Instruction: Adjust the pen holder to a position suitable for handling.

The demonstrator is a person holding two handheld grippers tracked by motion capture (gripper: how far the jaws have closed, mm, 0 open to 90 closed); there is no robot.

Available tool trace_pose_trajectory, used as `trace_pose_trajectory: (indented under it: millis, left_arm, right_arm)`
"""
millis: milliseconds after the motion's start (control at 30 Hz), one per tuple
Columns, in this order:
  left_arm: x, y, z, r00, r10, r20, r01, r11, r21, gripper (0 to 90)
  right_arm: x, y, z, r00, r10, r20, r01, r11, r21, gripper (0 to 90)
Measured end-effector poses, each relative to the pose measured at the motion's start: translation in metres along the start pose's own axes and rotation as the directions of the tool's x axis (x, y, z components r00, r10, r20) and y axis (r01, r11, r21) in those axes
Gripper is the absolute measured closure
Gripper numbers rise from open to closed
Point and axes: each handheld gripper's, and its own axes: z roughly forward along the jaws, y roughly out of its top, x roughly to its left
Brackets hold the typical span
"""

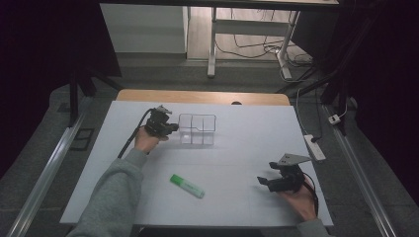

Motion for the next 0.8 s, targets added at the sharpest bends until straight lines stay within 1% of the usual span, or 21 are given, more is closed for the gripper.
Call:
trace_pose_trajectory:
  millis: [33, 300, 500, 600, 667, 700, 800]
  left_arm:
    - [-0.002, 0.002, 0.001, 1.0000, 0.006, 0.003, -0.006, 1.0000, 0.003, 88.8]
    - [-0.009, 0.006, 0.006, 0.9999, 0.015, 0.009, -0.015, 0.9999, 0.002, 88.8]
    - [-0.012, 0.009, 0.009, 0.9997, 0.022, 0.013, -0.022, 0.9998, 0.003, 88.8]
    - [-0.012, 0.008, 0.009, 0.9996, 0.022, 0.020, -0.022, 0.9997, 0.004, 88.8]
    - [-0.012, 0.007, 0.008, 0.9995, 0.023, 0.021, -0.023, 0.9997, -0.007, 88.8]
    - [-0.012, 0.007, 0.007, 0.9993, 0.032, 0.021, -0.032, 0.9995, -0.005, 88.8]
    - [-0.012, 0.005, 0.003, 0.9991, 0.039, 0.013, -0.039, 0.9991, -0.017, 88.8]
  right_arm:
    - [0.000, 0.000, 0.000, 1.0000, 0.001, 0.000, -0.001, 1.000, 0.001, 20.6]
    - [0.000, 0.000, 0.000, 1.0000, 0.000, -0.001, 0.000, 1.000, -0.003, 20.6]
    - [0.000, 0.000, 0.000, 1.0000, -0.001, 0.001, 0.001, 1.000, -0.002, 20.6]
    - [0.000, 0.000, 0.000, 1.0000, 0.001, 0.000, -0.001, 1.000, -0.003, 20.6]
    - [0.000, -0.001, -0.001, 1.0000, 0.002, 0.000, -0.002, 1.000, -0.006, 20.6]
    - [0.000, -0.001, -0.001, 1.0000, 0.002, 0.001, -0.002, 1.000, -0.006, 20.6]
    - [0.000, -0.001, -0.002, 1.0000, 0.001, 0.005, -0.001, 1.000, -0.005, 20.6]
